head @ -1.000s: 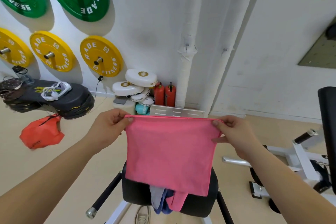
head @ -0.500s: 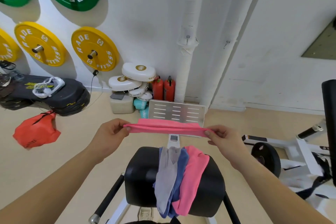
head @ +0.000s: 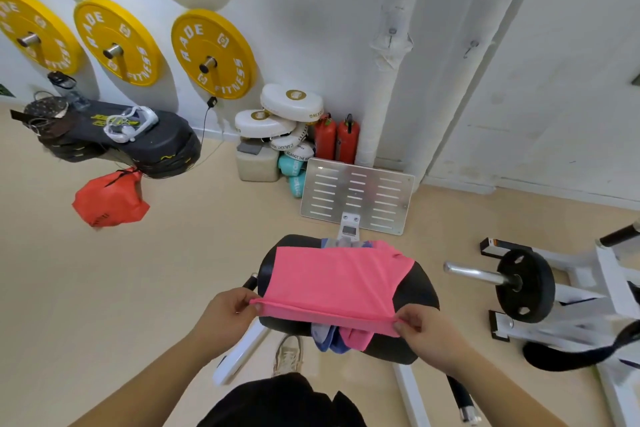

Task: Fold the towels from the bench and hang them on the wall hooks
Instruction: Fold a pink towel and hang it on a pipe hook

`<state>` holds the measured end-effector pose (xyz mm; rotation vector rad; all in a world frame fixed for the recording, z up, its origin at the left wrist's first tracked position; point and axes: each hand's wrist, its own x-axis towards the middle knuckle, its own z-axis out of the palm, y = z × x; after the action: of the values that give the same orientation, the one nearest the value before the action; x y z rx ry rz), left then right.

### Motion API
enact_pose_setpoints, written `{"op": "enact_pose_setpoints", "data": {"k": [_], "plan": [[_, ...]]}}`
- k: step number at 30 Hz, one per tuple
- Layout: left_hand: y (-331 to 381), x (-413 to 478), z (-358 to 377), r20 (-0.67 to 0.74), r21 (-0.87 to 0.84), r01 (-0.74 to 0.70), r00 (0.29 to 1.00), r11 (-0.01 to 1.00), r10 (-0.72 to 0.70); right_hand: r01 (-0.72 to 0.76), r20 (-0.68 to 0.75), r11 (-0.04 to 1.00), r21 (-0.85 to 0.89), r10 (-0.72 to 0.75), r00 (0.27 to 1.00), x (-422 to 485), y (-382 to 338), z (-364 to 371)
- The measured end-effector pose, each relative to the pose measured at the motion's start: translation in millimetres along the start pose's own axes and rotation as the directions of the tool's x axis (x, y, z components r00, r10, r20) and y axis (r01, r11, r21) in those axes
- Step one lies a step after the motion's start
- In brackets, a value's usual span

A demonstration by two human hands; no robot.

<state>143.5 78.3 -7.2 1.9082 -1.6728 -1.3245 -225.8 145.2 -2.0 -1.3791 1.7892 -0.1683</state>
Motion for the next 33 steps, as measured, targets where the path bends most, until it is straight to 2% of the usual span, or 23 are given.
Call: {"op": "enact_pose_setpoints", "data": {"k": [6, 14, 23, 29, 33], "plan": [[-12, -11, -2, 0.026, -0.062, 0.04, 0.999, 0.997, -0.038, 0.018, 0.035, 0.998, 0.056, -0.02, 0.999, -5, 6, 8], [11, 64, -1, -0.023, -0.061, 0.012, 1.0, 0.998, -0.014, -0.041, -0.143, 0.977, 0.208, 0.071, 0.987, 54, -4, 1], [10, 151, 26, 0.089, 0.167, 0.079, 0.991, 0.983, -0.095, -0.183, -0.125, 0.97, 0.16, 0.203, 0.971, 137, -16, -2], [3, 178, 25, 0.063, 0.226, 0.121, 0.988, 0.967, -0.138, -0.27, -0.128, 0.942, 0.198, 0.298, 0.946, 164, -15, -2], [-2, 189, 25, 0.103, 0.314, 0.109, 0.984, 0.943, -0.148, -0.299, -0.094, 0.941, 0.159, 0.316, 0.944, 174, -9, 1]]}}
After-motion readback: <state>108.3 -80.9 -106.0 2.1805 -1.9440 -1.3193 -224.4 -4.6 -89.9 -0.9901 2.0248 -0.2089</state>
